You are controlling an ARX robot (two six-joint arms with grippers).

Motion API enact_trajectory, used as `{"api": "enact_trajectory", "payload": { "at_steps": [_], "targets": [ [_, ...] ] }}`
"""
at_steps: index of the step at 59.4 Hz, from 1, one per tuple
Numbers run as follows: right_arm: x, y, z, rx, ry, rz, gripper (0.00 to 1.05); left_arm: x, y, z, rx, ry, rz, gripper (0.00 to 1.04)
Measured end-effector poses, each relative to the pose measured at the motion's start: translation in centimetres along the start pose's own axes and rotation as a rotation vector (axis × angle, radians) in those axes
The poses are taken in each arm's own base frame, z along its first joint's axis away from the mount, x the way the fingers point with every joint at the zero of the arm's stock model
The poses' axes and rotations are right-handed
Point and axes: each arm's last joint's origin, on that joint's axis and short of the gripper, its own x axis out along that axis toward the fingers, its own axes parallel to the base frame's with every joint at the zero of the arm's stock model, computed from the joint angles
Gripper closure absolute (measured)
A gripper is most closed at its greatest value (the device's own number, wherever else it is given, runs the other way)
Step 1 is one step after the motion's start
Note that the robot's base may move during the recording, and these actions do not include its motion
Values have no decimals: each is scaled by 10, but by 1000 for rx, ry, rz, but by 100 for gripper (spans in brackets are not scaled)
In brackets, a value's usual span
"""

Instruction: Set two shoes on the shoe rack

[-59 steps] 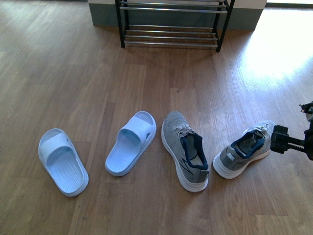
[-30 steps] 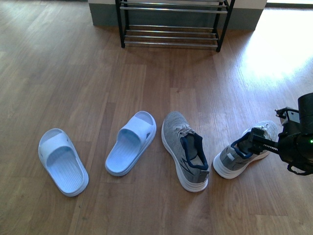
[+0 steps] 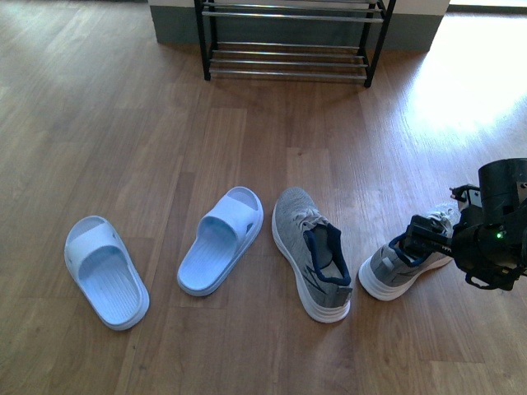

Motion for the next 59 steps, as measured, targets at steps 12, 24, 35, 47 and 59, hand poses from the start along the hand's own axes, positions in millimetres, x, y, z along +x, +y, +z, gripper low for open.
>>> {"api": "enact_trajectory", "payload": {
  "at_steps": [12, 24, 35, 47, 59],
  "targets": [
    [15, -5, -3, -17, 6, -37, 9, 0, 0, 0, 0, 0, 0, 9],
    [30, -10, 2, -5, 7, -37, 9, 0, 0, 0, 0, 0, 0, 9],
    [34, -10, 5, -12, 1, -48, 11, 0, 0, 0, 0, 0, 0, 9],
    [34, -11, 5, -24, 0, -48, 38, 0, 0, 0, 0, 0, 0, 9],
    [34, -12, 5, -25, -1, -44, 67, 0, 0, 0, 0, 0, 0, 9]
  ]
}}
